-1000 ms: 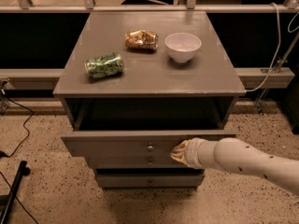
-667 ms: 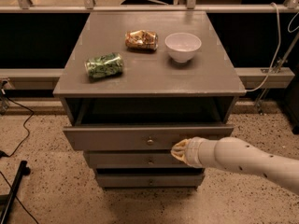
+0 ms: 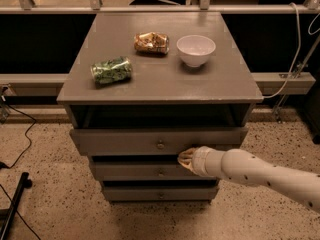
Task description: Close top drawer
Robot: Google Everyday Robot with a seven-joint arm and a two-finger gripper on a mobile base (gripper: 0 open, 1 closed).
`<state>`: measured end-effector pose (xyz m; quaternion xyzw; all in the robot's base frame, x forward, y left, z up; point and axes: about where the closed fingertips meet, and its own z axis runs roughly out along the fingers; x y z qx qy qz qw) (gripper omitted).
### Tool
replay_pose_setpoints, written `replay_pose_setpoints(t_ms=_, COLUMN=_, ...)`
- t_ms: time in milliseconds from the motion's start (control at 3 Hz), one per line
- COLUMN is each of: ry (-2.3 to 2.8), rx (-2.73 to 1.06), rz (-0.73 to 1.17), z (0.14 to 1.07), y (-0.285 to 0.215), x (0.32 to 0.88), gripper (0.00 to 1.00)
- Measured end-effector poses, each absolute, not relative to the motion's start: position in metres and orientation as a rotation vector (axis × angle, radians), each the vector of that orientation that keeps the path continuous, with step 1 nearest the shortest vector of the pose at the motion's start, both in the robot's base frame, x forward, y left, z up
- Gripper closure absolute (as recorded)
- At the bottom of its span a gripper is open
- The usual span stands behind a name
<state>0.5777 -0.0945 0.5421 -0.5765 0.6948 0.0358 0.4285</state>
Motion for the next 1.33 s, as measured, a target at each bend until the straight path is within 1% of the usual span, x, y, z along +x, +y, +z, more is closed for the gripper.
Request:
replay_pose_setpoints(t_ms=333, ry=1.738, rx=-1.437, rz=0.095, z=0.536, y=-0.097, x=0.575, gripper=1.0)
replay_pose_setpoints(t_ms=1000, ry=1.734, rx=-1.436, rz=0.138, z=0.534, y=-0.099, x=0.6, gripper=1.0)
replay_pose_setpoints(t_ms=1333, ry=1.733, rx=-1.436, rz=0.138, z=0.535, y=-0.099, x=0.601, gripper=1.0)
